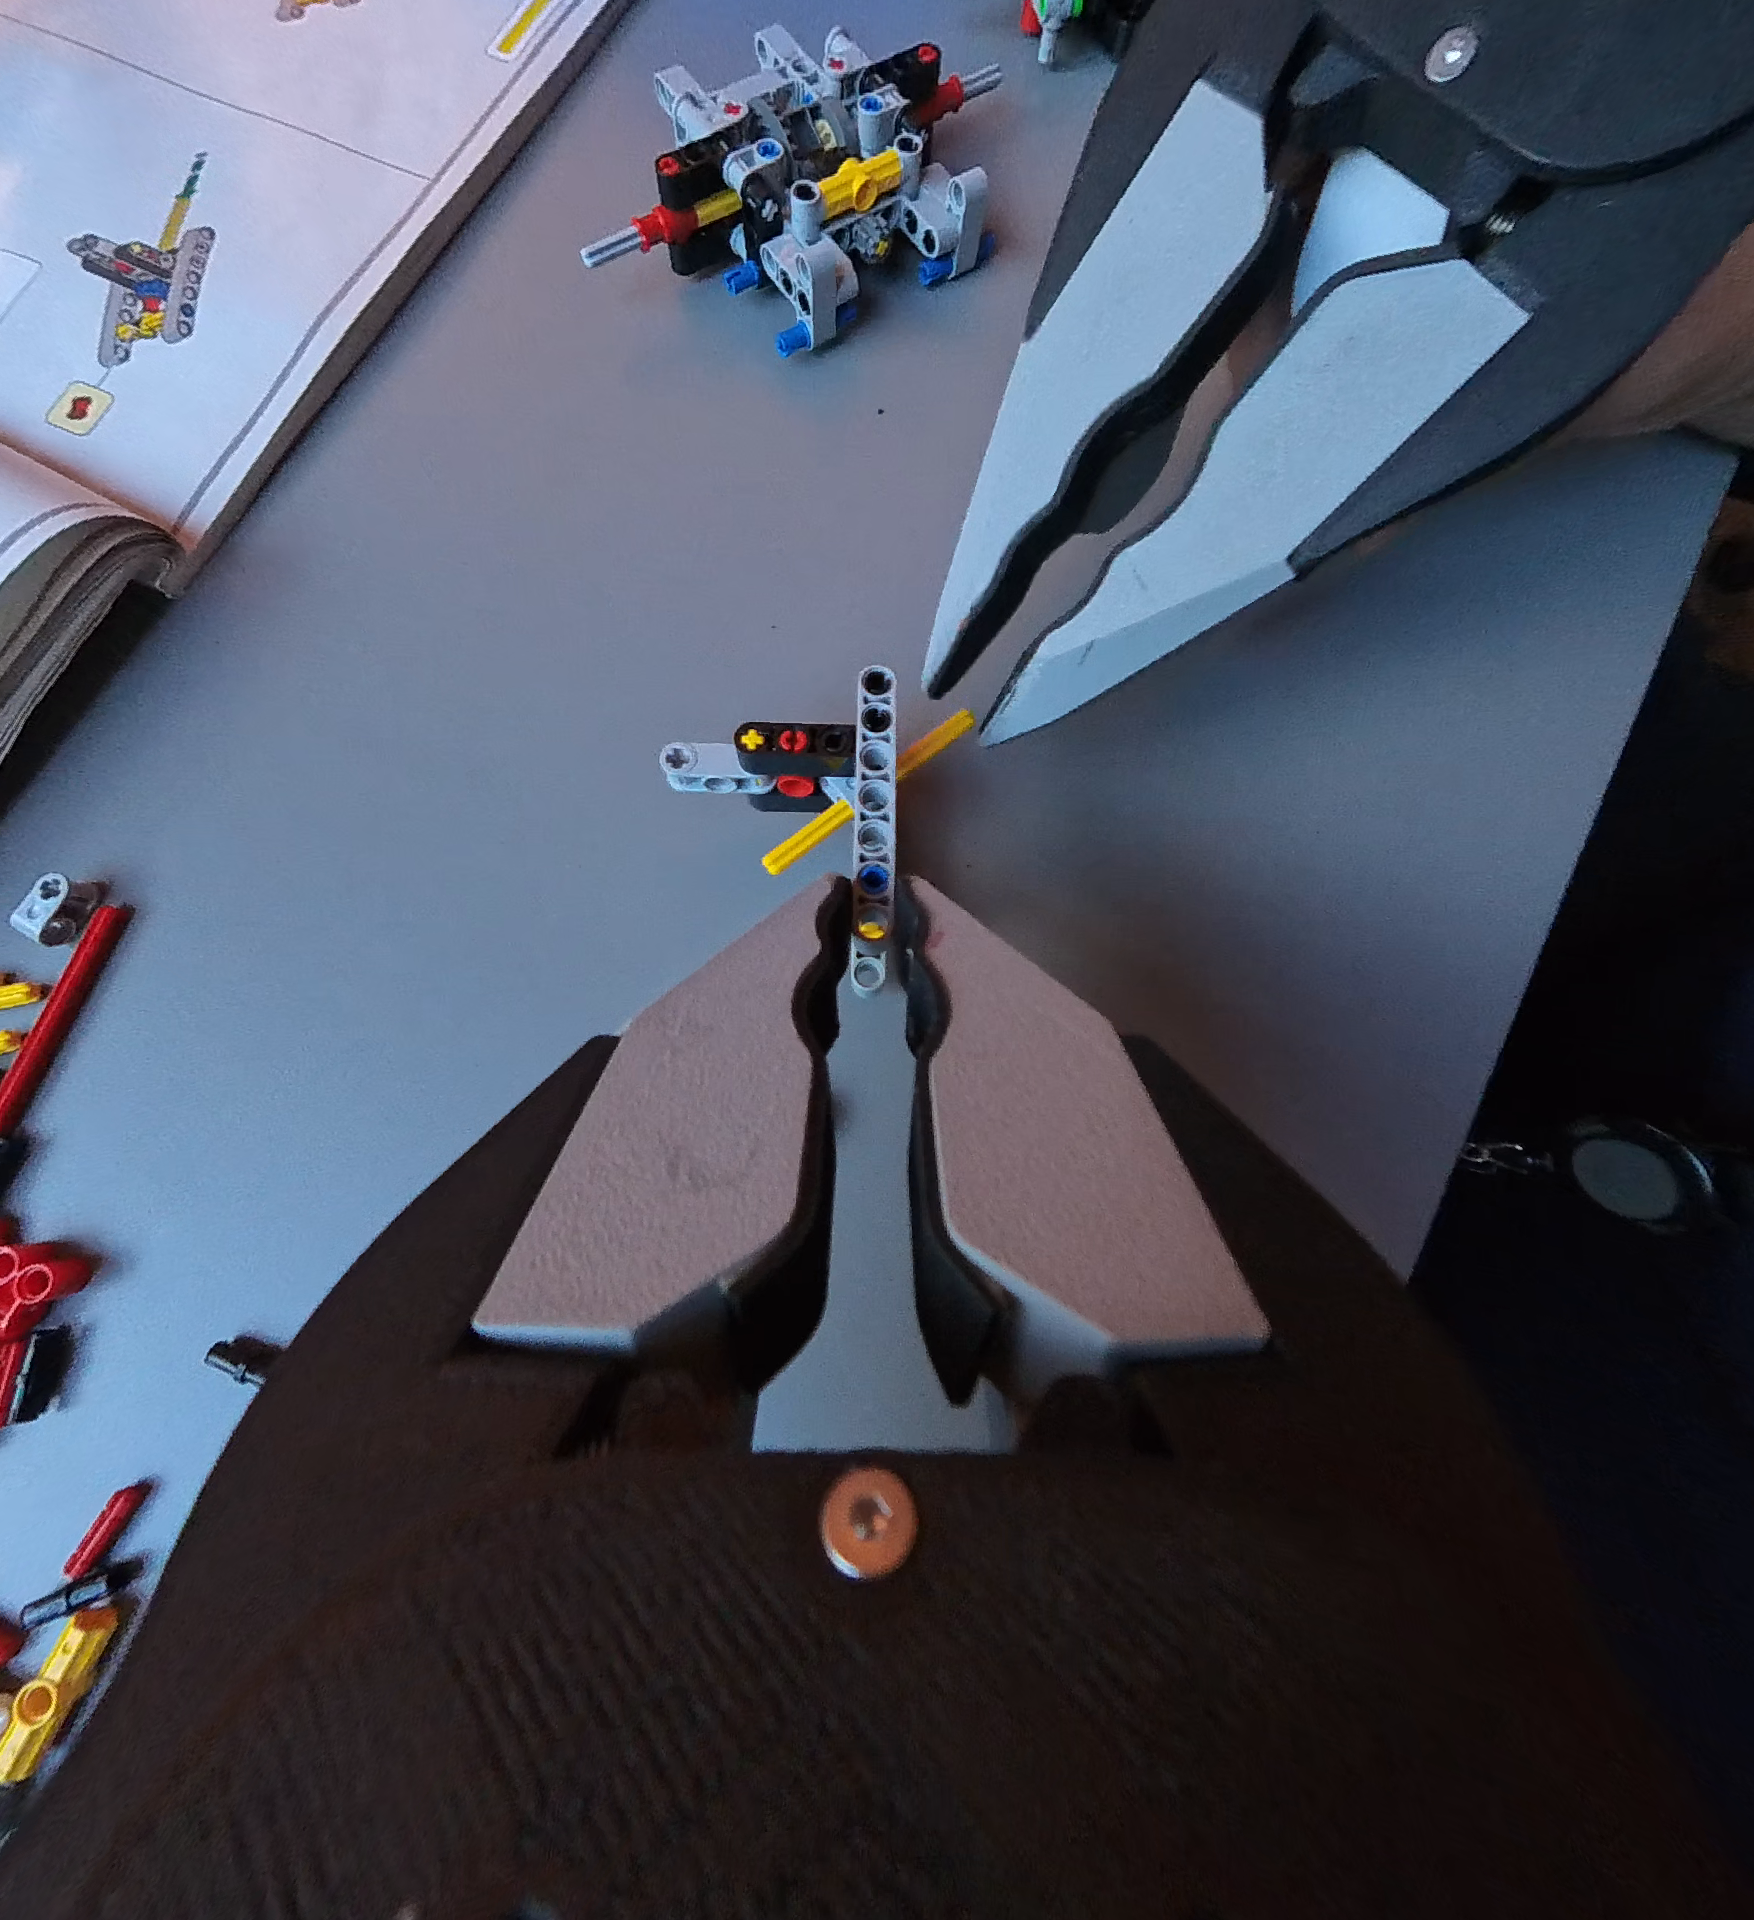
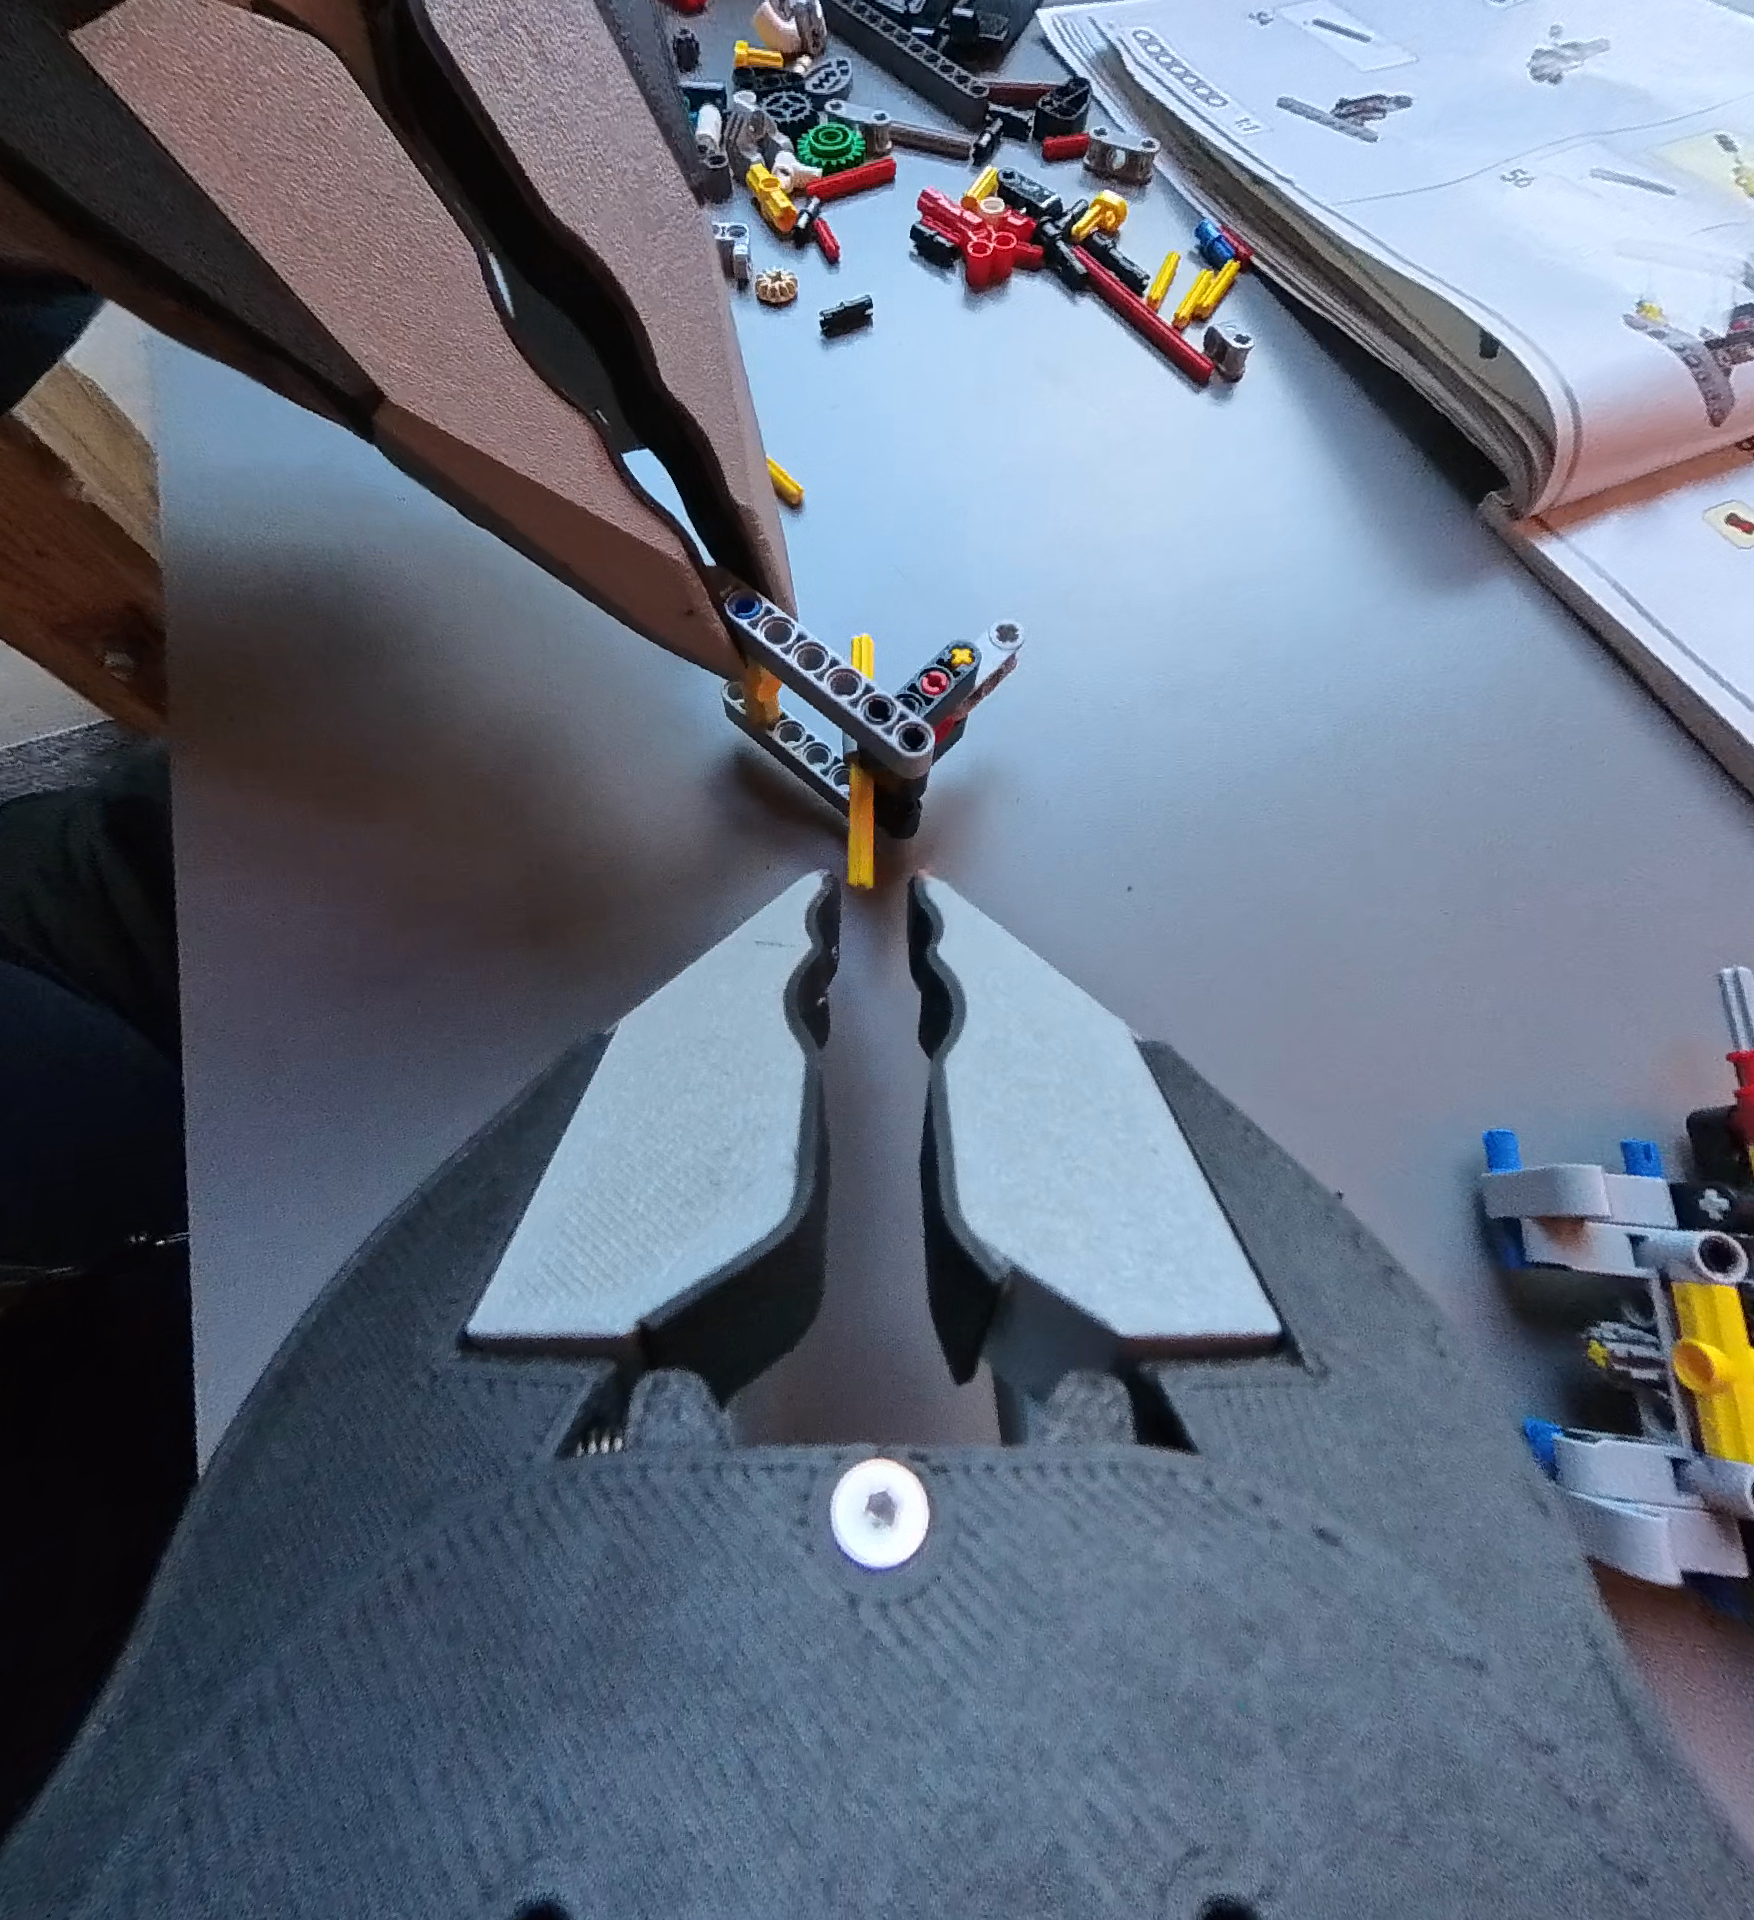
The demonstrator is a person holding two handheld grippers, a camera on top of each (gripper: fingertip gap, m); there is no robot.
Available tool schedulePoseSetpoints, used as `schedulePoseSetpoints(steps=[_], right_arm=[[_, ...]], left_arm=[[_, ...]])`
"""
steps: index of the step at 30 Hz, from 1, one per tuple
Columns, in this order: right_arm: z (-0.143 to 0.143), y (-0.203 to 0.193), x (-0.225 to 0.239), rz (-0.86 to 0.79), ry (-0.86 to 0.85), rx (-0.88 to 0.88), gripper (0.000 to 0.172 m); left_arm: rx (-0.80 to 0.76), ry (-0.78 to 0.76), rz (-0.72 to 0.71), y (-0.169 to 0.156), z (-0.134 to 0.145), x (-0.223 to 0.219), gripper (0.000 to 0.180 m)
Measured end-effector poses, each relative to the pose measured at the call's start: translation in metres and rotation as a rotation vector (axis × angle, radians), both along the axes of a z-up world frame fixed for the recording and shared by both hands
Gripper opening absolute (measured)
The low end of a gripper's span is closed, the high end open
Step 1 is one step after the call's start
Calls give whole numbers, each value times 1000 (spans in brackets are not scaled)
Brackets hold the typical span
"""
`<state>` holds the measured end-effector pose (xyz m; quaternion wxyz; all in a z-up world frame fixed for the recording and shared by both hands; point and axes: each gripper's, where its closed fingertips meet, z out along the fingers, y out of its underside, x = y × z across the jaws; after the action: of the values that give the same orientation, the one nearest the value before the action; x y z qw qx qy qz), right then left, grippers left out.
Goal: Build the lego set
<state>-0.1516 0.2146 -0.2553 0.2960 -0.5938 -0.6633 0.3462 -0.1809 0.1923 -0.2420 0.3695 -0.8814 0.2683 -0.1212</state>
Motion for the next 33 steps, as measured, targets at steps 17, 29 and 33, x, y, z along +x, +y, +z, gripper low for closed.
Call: schedulePoseSetpoints(steps=[17,29,33], right_arm=[[-5,-5,-1,28,-29,1,7],[-7,-4,-2,16,-42,8,8],[-7,-3,-3,12,-49,2,10]], left_arm=[[20,26,-6,1,0,4,4],[40,50,-13,1,2,7,4],[41,58,-16,1,1,7,5]])
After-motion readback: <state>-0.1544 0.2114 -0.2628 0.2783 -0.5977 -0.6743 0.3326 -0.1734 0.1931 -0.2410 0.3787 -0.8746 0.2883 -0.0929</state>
